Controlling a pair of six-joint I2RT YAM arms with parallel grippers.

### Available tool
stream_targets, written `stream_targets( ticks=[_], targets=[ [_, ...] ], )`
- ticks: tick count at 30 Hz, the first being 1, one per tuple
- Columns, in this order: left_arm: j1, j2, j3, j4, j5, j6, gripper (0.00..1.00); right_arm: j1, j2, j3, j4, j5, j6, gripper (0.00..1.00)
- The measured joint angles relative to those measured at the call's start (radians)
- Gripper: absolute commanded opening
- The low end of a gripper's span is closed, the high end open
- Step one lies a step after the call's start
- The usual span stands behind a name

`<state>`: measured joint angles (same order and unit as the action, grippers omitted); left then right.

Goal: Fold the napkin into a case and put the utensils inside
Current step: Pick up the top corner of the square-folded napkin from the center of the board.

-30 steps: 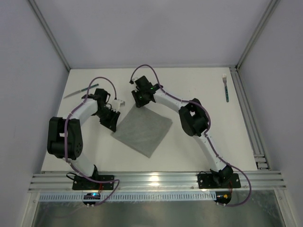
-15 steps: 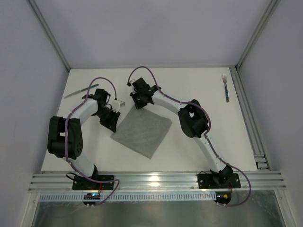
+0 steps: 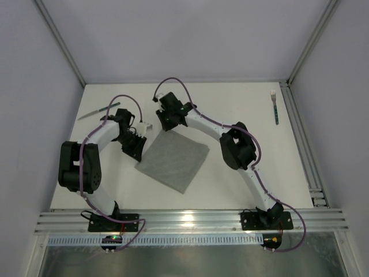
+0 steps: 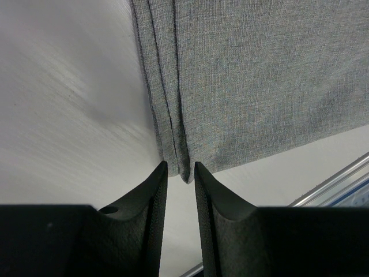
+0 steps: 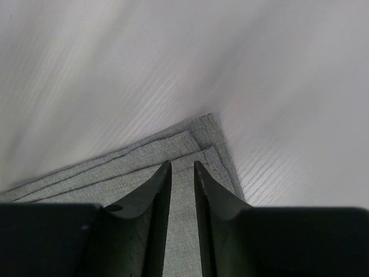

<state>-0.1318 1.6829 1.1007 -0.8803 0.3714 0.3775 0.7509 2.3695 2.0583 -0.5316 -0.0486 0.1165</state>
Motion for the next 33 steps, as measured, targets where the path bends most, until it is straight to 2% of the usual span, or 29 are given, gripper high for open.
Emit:
stream_targets(
  ticks=[8,14,20,33],
  targets=[
    [0.000,0.000,-0.003,0.000,0.000,0.000,0.27,0.001,0.022,0.012,-0.031,0.061,-0.002,0.32],
    [0.000,0.000,-0.006,0.000,0.001,0.000,0.27,0.001,0.070,0.021,-0.045,0.081,-0.003,0.31],
    [0.000,0.000,-0.006,0.000,0.004,0.000,0.27,0.001,0.074,0.025,-0.045,0.081,-0.006,0.16],
    [0.000,0.009,-0.006,0.000,0.005,0.000,0.27,0.006,0.068,0.025,-0.045,0.085,-0.010,0.06]
  ],
)
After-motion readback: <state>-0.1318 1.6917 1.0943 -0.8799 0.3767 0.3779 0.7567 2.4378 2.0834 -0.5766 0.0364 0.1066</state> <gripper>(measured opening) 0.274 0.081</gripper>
